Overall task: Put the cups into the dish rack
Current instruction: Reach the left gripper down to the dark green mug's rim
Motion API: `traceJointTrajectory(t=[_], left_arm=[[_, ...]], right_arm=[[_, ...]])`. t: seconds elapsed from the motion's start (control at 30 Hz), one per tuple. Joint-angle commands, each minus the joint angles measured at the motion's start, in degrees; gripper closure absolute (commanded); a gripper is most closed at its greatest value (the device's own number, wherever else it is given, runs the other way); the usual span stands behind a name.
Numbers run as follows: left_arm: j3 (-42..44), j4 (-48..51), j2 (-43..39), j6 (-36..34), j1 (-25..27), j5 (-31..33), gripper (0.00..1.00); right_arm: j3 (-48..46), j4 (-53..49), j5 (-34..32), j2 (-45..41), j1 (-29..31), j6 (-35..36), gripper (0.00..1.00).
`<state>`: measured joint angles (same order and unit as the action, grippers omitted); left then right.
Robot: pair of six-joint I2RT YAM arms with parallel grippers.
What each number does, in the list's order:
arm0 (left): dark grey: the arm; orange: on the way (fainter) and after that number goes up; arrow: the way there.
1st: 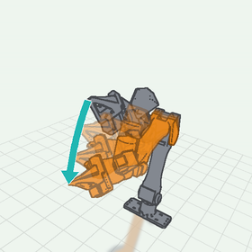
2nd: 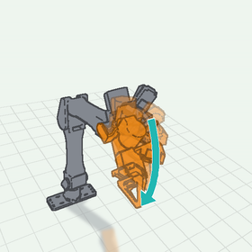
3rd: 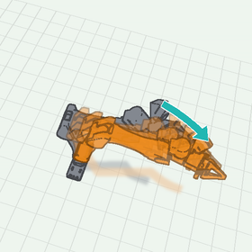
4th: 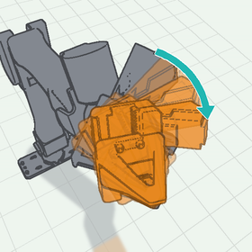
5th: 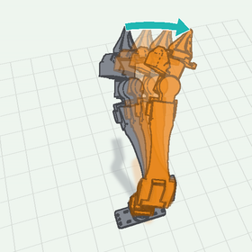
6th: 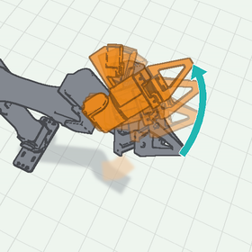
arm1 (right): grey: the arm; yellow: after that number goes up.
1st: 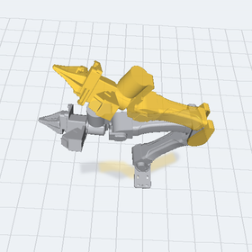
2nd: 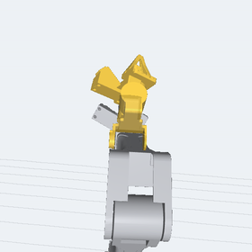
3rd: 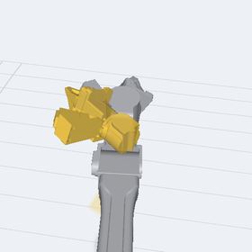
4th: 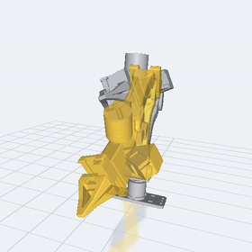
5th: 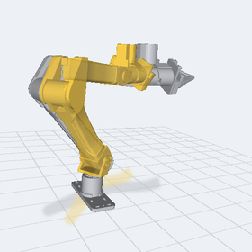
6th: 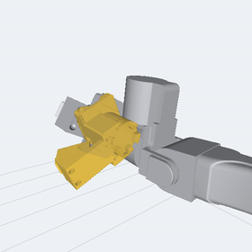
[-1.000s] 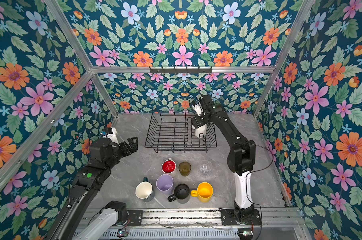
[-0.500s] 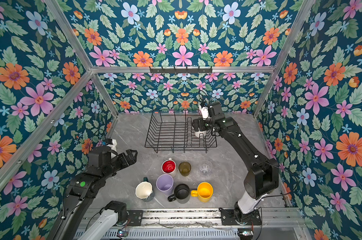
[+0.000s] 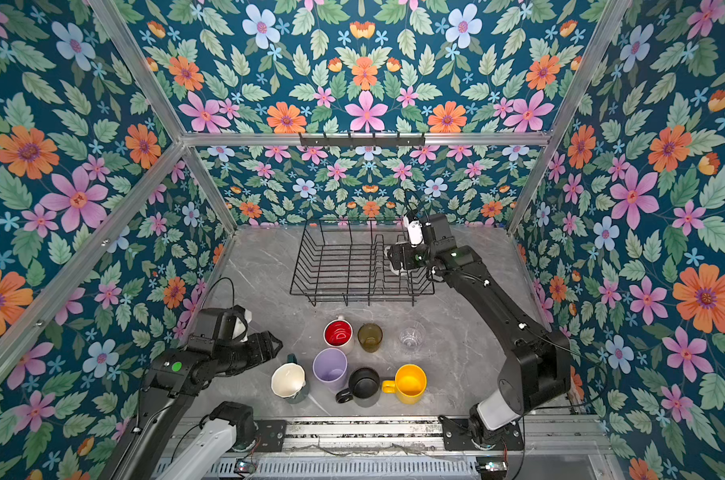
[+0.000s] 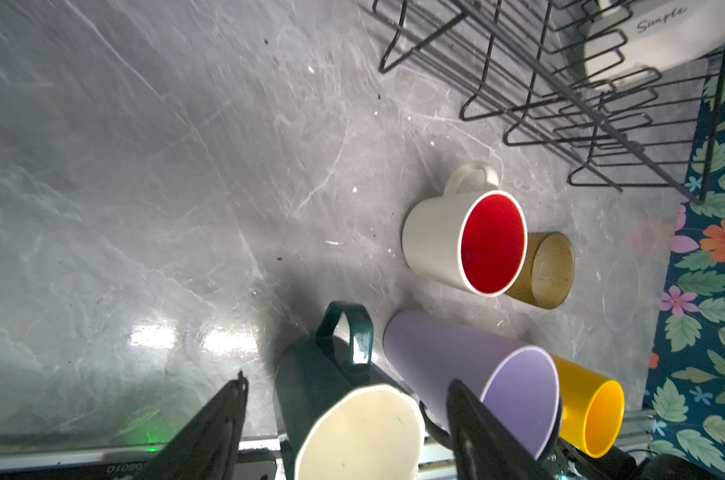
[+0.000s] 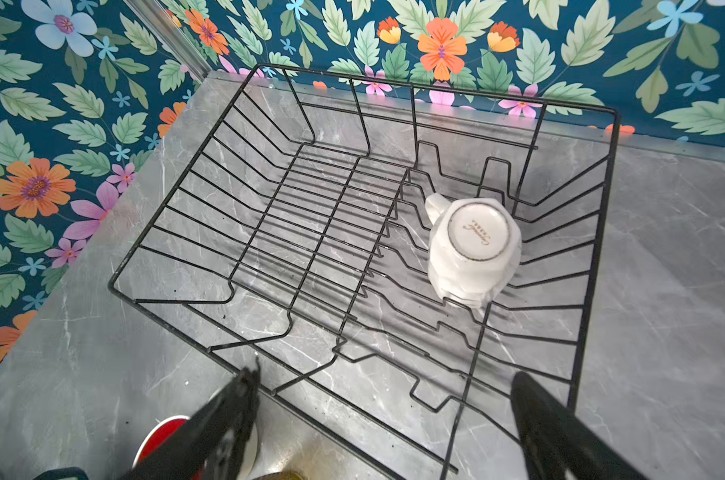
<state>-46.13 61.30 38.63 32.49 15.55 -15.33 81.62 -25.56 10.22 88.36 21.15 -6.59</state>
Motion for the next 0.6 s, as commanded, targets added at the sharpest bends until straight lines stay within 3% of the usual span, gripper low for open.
traceJointTrajectory(t=[0.0, 0.57], left_arm=[[1.3, 2.7, 0.4, -1.7, 0.2, -3.3, 0.26], [6.5, 6.1, 0.0, -1.8, 3.4, -3.1, 0.44]], right_arm=[[-0.2, 2.0, -0.4, -0.6, 0.1, -0.9, 0.06], [-1.1, 2.2, -1.5, -0.7, 1.1, -1.2, 0.06]])
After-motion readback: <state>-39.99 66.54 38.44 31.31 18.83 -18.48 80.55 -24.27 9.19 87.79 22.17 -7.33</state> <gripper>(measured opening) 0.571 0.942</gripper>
